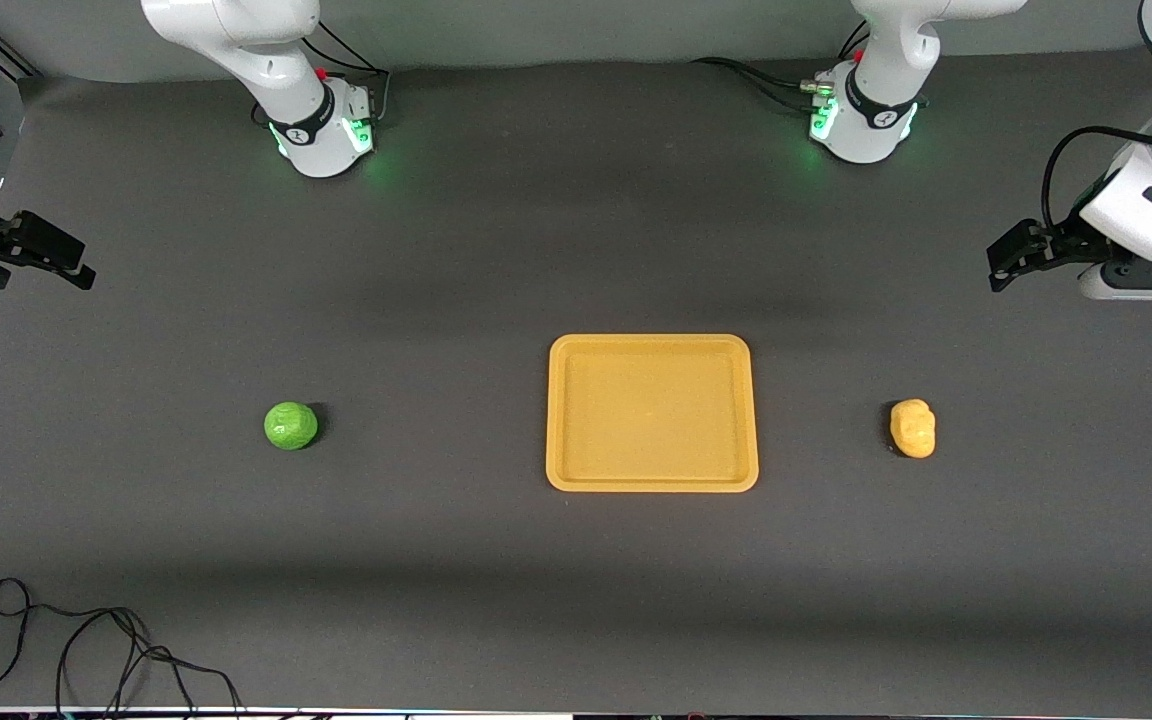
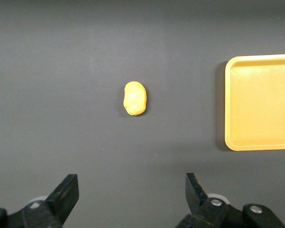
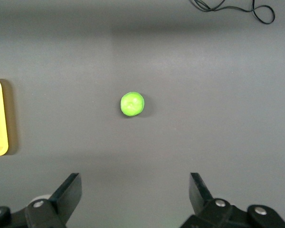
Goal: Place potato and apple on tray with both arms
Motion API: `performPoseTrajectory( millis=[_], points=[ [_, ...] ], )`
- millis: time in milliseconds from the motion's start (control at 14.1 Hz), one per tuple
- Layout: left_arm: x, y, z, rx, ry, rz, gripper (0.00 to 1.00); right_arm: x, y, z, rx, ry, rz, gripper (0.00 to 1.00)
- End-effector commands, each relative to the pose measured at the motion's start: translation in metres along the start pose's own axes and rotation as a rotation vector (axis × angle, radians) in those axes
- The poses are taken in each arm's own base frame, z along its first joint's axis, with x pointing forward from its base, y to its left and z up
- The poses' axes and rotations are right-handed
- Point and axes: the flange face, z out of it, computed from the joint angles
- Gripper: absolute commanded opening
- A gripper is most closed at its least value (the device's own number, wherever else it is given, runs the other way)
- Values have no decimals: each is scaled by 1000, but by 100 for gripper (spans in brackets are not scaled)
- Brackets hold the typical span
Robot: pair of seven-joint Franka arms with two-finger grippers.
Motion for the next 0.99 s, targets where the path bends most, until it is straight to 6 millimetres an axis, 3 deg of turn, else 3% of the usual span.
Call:
performPoseTrajectory(
  millis=[0, 354, 638, 921],
  points=[
    [-3, 2, -2, -7, 0, -14, 100, 1, -3, 0, -13, -14, 27, 100],
    [-3, 1, 0, -6, -1, -15, 100, 0, -5, 4, -14, -28, 22, 100],
    [-1, 5, 1, -6, 2, -7, 100, 3, -1, 19, -1, -60, -6, 100],
    [5, 8, 13, 7, -17, 4, 100, 8, -3, 27, 0, -70, -97, 100]
  ],
)
